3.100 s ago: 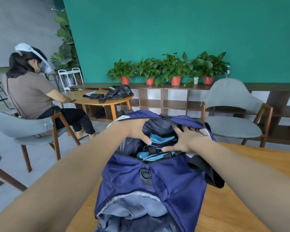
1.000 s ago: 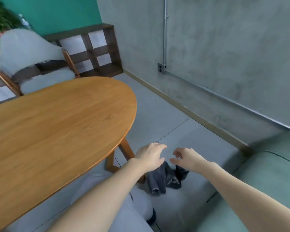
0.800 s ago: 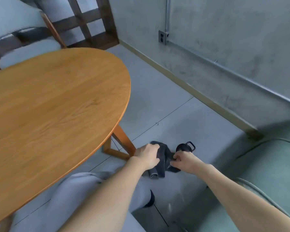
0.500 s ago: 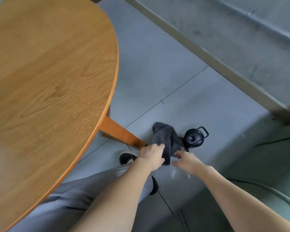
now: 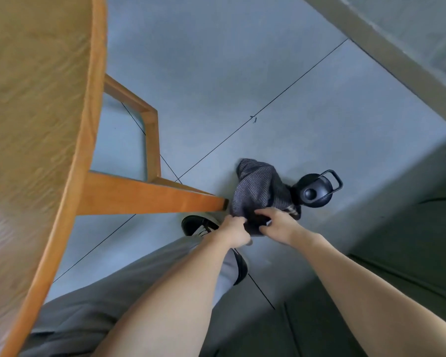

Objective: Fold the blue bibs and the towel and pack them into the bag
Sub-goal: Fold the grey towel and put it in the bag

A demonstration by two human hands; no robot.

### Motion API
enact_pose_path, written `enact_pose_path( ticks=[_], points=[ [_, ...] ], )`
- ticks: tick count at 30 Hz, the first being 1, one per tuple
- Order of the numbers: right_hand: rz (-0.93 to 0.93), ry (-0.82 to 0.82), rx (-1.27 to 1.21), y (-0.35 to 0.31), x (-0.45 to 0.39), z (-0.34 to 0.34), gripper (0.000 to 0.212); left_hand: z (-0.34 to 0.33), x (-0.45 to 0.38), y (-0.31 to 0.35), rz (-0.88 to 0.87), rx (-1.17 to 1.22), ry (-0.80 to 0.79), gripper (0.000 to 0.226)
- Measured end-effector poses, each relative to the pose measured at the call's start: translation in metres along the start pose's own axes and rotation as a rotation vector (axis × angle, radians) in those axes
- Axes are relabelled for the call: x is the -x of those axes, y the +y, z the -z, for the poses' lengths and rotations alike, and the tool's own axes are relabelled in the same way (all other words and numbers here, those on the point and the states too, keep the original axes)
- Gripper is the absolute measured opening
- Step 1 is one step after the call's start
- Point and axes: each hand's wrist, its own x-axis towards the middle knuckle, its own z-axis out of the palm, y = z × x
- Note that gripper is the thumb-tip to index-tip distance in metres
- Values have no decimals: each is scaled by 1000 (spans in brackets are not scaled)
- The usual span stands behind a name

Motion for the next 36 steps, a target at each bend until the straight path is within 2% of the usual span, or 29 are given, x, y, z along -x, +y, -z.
enact_pose_path(
  ticks=[5, 10, 17, 23, 25, 32, 36],
  points=[
    [23, 109, -66, -10, 20, 11, 58, 4, 12, 9, -121, 20, 169, 65],
    [60, 200, -111, -30, 58, 36, 56, 29, 53, 9, -245, 23, 369, 55],
    [197, 349, -39, -71, 134, 65, 82, 59, 140, 17, -383, 84, 713, 34],
    [333, 459, 5, -111, 209, 69, 103, 71, 227, 34, -514, 218, 940, 29],
    [395, 527, 3, -123, 235, 68, 95, 73, 258, 38, -549, 253, 1003, 29],
    [677, 931, -106, -170, 330, 81, 39, 90, 381, 52, -706, 410, 1245, 35],
    [884, 1051, -124, -214, 393, 95, 24, 105, 470, 59, -833, 441, 1345, 37]
  ],
)
